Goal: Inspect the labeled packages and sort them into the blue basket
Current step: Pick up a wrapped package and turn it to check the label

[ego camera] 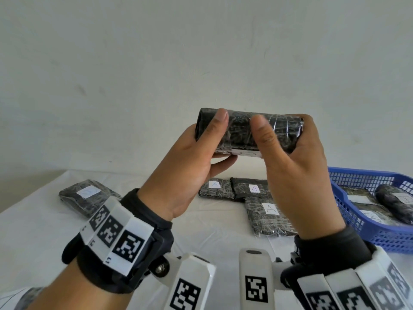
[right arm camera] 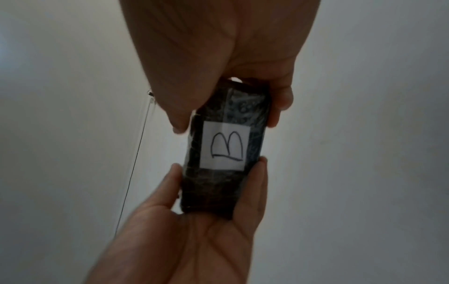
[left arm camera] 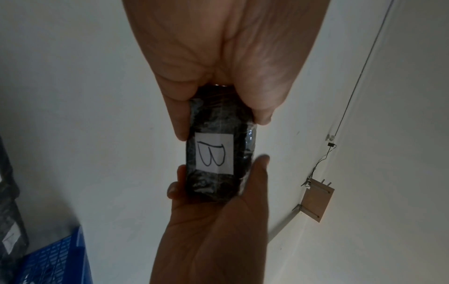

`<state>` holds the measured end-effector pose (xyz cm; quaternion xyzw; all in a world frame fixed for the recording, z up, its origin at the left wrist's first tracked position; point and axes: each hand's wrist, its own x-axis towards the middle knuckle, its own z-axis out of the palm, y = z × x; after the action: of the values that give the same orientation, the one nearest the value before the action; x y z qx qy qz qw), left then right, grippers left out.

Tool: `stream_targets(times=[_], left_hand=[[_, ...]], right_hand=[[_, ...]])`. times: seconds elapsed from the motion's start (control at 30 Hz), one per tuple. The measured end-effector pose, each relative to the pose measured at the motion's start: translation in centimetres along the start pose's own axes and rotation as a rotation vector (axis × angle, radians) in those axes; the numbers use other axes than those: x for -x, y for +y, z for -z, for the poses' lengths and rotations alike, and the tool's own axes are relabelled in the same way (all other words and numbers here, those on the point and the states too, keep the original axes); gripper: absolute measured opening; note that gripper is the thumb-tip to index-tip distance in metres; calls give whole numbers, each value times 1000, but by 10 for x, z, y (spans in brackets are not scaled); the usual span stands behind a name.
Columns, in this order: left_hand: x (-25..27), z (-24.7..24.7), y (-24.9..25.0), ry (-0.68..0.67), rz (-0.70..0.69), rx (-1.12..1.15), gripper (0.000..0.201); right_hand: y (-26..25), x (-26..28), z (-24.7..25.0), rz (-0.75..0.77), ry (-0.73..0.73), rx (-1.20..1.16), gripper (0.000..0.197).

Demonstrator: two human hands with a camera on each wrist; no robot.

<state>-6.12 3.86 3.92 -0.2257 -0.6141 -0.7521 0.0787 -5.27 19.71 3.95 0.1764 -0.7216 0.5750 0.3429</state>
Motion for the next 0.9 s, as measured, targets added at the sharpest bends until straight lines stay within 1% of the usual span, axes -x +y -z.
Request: stream_targets(times=[0.1, 0.2, 0.27, 0.3, 0.37, 0.43, 0.5, 0.53, 0.6, 0.63, 0.7, 0.73, 0.77, 0.83, 0.9], left_hand=[[-1, 0, 2, -7, 20, 57, 44], [-2, 4, 1, 4, 52, 77, 47], [-3, 5, -2, 23, 97, 51, 52], [-5, 6, -4, 54, 101, -8, 53], [-8, 8, -10, 127, 40, -178, 51], [-7, 9, -11, 106, 2, -293, 61], [-4, 7, -7, 73, 28, -301, 71], [-3, 6, -5, 68, 42, -280, 74], [-2, 6, -3, 50, 44, -253, 83], [-2, 5, -2, 36, 37, -236, 78], [-1, 3, 0, -4, 51, -164, 55], [0, 2, 0, -33, 68, -112, 46], [2, 2, 1, -60, 82, -73, 41], [4, 1, 1, -98, 97, -63, 40], [5, 2, 2, -120, 122, -100, 45]], right_hand=[[0, -1, 4, -73, -40, -14, 53], [0, -1, 9, -149, -116, -75, 67], [0, -2, 11, -118, -115, -83, 66], [0, -3, 11, -79, -98, -34, 63], [0, -3, 10, 3, -61, 81, 51], [-3, -1, 6, -5, -84, 131, 39], [-6, 3, 3, -64, -162, 111, 44], [-4, 4, 1, -71, -189, 101, 50], [-2, 4, -4, -43, -215, 96, 51], [-1, 3, -6, -43, -225, 93, 54], [2, 2, -6, -102, -286, 41, 66], [2, 3, -5, -141, -336, -24, 64], [-1, 4, -3, -174, -391, -102, 57], [-6, 4, 0, -203, -437, -194, 46], [-6, 3, 3, -184, -411, -174, 43]])
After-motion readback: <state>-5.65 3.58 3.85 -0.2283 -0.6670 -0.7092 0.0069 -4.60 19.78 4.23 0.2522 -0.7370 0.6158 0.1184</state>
